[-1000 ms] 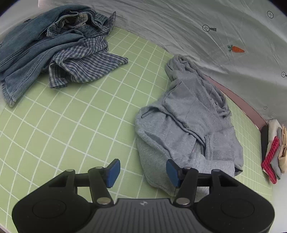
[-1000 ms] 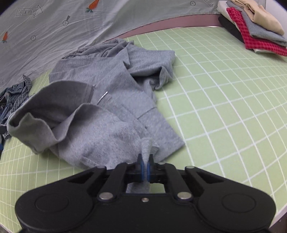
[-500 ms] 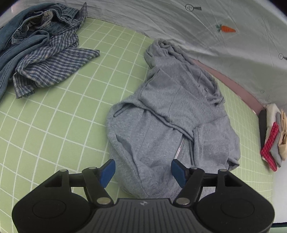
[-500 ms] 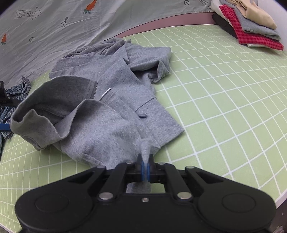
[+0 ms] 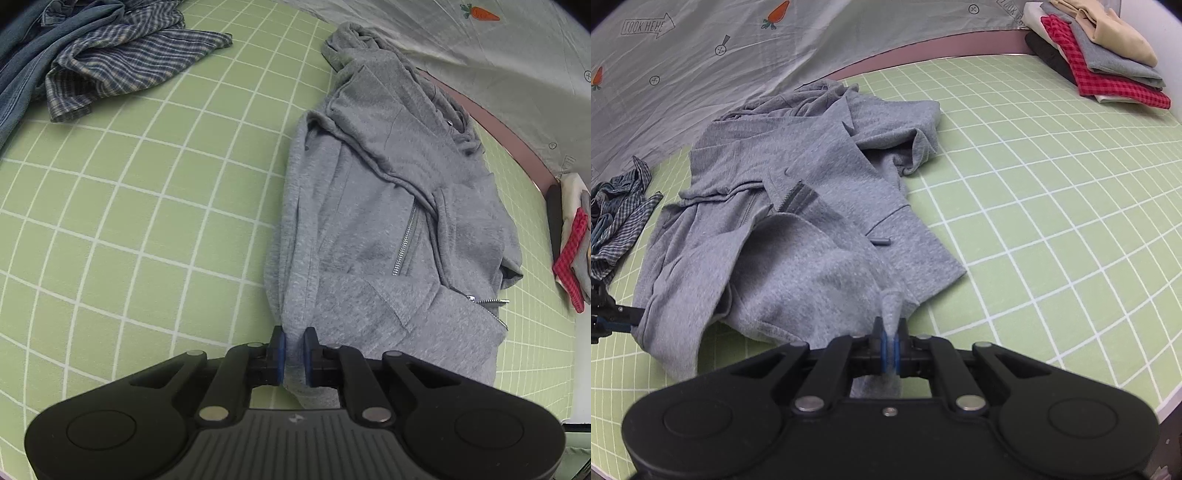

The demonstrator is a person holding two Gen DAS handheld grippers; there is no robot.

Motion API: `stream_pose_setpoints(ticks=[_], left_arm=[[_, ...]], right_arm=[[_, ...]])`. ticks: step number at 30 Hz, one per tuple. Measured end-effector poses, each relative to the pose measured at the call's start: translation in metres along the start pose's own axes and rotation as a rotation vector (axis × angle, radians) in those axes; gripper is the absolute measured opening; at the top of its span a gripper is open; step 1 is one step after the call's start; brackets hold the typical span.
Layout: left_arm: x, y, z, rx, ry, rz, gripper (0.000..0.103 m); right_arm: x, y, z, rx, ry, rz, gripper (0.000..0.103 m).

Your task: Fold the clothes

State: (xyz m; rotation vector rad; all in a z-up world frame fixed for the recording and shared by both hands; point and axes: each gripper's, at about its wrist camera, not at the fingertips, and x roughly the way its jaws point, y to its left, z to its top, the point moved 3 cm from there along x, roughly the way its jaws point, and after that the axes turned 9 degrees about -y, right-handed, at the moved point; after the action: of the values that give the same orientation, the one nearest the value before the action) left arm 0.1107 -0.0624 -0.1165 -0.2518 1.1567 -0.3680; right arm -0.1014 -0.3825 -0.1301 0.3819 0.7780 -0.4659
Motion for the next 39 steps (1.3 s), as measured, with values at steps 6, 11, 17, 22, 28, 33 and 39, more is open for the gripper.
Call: stream_pose_setpoints(ticks=[6, 11, 17, 22, 28, 33, 39], left_arm=[[-0.016, 0.031, -0.003, 0.000, -0.067, 0.089, 0.010], [-0.021, 0.037, -0.009, 0.013, -0.105, 0.099, 0.015], [-0.017, 0.027, -0.024, 0.104, -0.091, 0.110, 0.039], [-0.012, 0.026, -0.032, 0.138, -0.087, 0.123, 0.042], [-0.012, 0.028, -0.039, 0.158, -0.082, 0.137, 0.019], [-0.017, 0.024, -0.049, 0.160, -0.076, 0.152, 0.013], [-0.026, 0.030, -0.079, 0.059, -0.055, 0.157, 0.013]], right_arm=[[-0.012, -0.001, 0.004, 0.025, -0.054, -0.007, 0.006], [-0.030, -0.007, 0.015, 0.083, -0.162, -0.032, 0.020], [-0.016, -0.009, 0.016, 0.120, -0.110, -0.039, 0.050], [0.006, 0.002, -0.005, 0.084, 0.008, -0.030, 0.055], [0.016, 0.015, -0.019, -0.013, 0.060, -0.046, 0.053], [0.014, 0.015, -0.017, -0.081, 0.059, -0.027, 0.020], [0.011, 0.004, -0.015, -0.155, 0.060, -0.030, 0.011]])
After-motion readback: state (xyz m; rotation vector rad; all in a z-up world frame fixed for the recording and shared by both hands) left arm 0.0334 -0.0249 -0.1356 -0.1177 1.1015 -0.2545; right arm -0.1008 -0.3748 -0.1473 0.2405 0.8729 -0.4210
